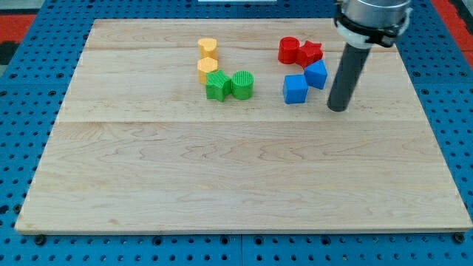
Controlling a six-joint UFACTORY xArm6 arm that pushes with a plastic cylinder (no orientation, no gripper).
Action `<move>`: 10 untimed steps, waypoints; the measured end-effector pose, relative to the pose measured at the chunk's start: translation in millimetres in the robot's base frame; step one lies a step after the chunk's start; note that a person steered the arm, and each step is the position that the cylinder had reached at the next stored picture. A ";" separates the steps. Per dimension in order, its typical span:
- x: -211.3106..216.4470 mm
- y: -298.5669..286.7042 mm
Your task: Move the blue cube right and up a bit
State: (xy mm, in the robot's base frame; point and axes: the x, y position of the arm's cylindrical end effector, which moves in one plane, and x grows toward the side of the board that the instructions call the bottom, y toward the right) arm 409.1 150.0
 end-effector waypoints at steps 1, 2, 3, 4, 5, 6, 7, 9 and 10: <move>-27.3 -4.7; -48.0 -6.4; -30.5 -6.4; 32.9 -10.7; 22.5 -78.3; -2.6 -107.0; -15.8 -101.1; -25.6 -86.6; -44.1 -69.8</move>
State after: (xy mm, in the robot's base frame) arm 365.1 80.2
